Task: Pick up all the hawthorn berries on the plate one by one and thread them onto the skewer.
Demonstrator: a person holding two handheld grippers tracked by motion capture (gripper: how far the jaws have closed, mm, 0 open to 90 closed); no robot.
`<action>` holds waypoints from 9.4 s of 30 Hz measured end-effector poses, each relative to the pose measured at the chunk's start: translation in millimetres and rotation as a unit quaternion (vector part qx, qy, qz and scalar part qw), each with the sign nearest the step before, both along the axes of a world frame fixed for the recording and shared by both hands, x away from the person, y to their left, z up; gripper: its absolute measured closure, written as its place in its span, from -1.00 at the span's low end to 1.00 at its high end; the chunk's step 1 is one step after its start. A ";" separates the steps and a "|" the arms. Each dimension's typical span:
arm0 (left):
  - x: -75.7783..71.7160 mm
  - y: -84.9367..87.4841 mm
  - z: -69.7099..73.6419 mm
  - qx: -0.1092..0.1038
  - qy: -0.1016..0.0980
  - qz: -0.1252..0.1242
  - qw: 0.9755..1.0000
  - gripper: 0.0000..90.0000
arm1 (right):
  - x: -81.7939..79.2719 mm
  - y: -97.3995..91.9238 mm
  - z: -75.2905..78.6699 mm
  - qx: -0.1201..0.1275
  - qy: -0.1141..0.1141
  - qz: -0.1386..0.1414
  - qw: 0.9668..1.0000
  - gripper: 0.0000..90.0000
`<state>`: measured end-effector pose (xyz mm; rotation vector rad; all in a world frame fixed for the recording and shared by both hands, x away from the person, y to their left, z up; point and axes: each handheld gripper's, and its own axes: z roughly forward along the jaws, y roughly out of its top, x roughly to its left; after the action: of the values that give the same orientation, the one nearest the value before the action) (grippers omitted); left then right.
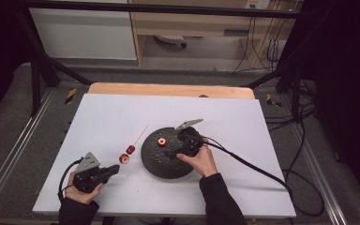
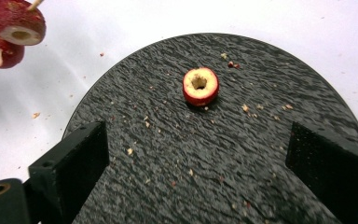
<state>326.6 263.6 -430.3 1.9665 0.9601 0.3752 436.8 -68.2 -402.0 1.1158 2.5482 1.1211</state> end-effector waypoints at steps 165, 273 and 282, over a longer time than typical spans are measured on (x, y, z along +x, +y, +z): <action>-16.8 -57.0 -3.4 -0.024 -0.026 -0.035 0.999 0.96 | -24.1 -47.9 0.9 0.368 -0.075 -0.184 0.908 0.41; -19.2 -132.0 -8.2 -0.115 -0.015 0.033 0.993 0.96 | -32.0 -37.7 -16.5 0.490 -0.060 -0.231 0.838 0.43; -1.8 -135.2 -0.6 -0.117 -0.006 0.035 0.992 0.96 | -36.7 -33.5 -23.1 0.478 -0.051 -0.222 0.848 0.43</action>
<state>324.7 128.4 -430.9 1.7197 1.0197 0.3000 400.1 -101.7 -425.1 1.6176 1.4195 2.2631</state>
